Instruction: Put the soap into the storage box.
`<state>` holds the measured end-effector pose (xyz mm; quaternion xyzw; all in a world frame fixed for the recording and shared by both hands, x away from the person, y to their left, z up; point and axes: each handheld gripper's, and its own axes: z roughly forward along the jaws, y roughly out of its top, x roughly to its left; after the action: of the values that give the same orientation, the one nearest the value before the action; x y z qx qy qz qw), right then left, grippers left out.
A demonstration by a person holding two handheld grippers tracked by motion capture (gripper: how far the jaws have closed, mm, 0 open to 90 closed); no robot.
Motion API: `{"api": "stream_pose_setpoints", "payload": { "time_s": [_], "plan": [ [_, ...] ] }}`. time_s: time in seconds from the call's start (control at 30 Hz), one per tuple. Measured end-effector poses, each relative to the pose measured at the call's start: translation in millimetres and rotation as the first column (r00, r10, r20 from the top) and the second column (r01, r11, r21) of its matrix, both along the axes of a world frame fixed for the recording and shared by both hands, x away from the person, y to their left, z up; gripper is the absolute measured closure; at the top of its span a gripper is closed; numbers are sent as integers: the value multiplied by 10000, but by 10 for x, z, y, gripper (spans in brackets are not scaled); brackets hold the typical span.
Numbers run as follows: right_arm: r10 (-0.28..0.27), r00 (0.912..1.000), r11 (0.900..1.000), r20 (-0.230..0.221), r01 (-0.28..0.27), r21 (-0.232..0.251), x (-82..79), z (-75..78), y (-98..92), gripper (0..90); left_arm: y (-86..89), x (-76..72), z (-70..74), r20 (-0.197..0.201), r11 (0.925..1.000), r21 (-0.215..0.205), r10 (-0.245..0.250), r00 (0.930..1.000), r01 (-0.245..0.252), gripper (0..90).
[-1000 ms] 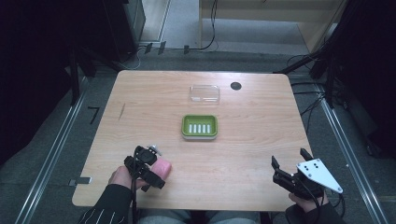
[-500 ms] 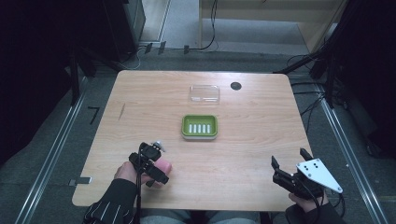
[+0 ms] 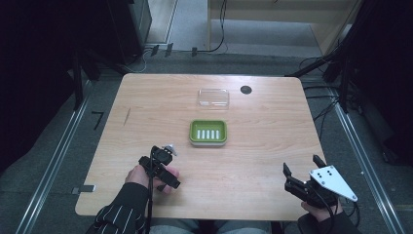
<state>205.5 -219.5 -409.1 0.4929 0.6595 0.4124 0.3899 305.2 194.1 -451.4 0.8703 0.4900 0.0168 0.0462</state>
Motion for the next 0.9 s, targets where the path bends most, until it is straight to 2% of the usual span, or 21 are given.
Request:
{"api": "stream_pose_setpoints", "payload": {
  "time_s": [0.03,0.2,0.3,0.4,0.47,0.6,0.67,0.9],
  "plan": [
    [2,10000,10000,15,-2,-2,0,0,-2,137,5,13,-2,-102,10000,66,-49,9999,50,0],
    [9,10000,10000,10,-9,-23,1,0,0,137,-2,33,-36,-46,9999,160,51,10000,-50,0],
    [8,10000,10000,19,-8,1,0,1,-2,137,-1,28,-27,22,9998,191,-27,10000,27,82],
    [11,10000,10000,16,-11,-17,0,0,-1,137,-9,17,-24,101,9999,158,-40,9999,38,125],
    [8,10000,10000,27,-8,2,-1,1,-3,138,-8,12,-18,63,9996,273,-104,9999,102,140],
    [5,10000,10000,33,-5,-2,-2,1,-3,137,-11,-3,-13,75,9996,235,-177,9998,175,167],
    [2,10000,10000,56,-2,-12,-3,1,-4,137,-20,-18,-24,45,9995,125,-278,9996,278,203],
    [5,10000,10000,55,-5,-26,-4,1,-2,137,-38,-44,-17,11,9988,136,-462,9989,462,293]
  ]
}}
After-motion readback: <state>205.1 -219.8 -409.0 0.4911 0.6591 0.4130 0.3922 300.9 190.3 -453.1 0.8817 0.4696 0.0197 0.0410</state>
